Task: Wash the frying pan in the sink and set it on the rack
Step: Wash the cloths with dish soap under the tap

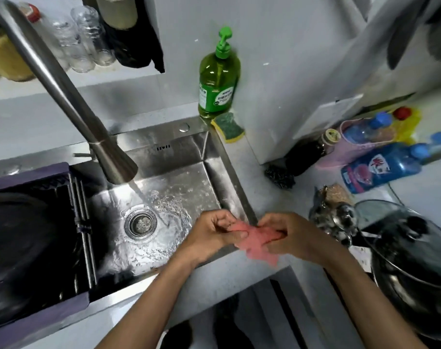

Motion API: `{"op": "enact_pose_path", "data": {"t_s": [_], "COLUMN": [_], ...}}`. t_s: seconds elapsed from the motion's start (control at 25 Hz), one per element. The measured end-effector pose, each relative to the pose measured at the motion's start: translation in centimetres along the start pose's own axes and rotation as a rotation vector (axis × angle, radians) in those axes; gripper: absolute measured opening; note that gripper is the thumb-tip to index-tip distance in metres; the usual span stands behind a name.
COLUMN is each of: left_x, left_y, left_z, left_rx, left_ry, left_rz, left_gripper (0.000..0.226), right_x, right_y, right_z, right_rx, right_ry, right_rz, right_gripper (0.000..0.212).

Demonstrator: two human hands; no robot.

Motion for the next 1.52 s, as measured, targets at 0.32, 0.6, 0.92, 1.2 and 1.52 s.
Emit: {"op": "enact_pose_path", "data": {"t_s": [0.32, 0.6, 0.92, 1.2, 1.52], "left_x": [-3.8, -0.7, 0.0, -1.3, 0.3], "left_y": [4.4, -6.8, -10.4, -10.8, -10.3], "left_z": [-3.1, -2.7, -0.3, 2.5, 4.1], "left_rx": [0.104, -0.173, -0.382, -0.272, -0.239], "left_ry": [0.097, 0.455, 0.549, 0.64, 0.671], "left_rz": [-0.137, 0.173, 0.169, 0.168, 0.131], "left_gripper": [0.03, 0.039, 0.031, 0.036, 0.033], "right_x": [2.7, 1.3, -9.1, -16.6, -20.8], "right_y": [-0.3, 8.7, 11.1, 8.2, 7.1], "right_z": [9.4, 3.3, -3.3, -1.3, 0.3], "right_rx": [-0.361, 0.44, 0.817, 0.737, 0.869], "right_ry": [0.282, 0.547, 0.359, 0.433, 0.361], "right_rz": [0.173, -0.032, 0.068, 0.03, 0.116], "right_gripper": [0.042, 0.036, 0.07, 0.061, 0.07]}}
Point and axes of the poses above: each hand's wrist, its own x-axis away from the middle knuckle, its own z-axis out of the back of the hand, y = z × x, the point moved 8 cm from there along -x, towards the middle knuckle, and after that the axes turned 2 degrees about z, right-handed, at the moved point
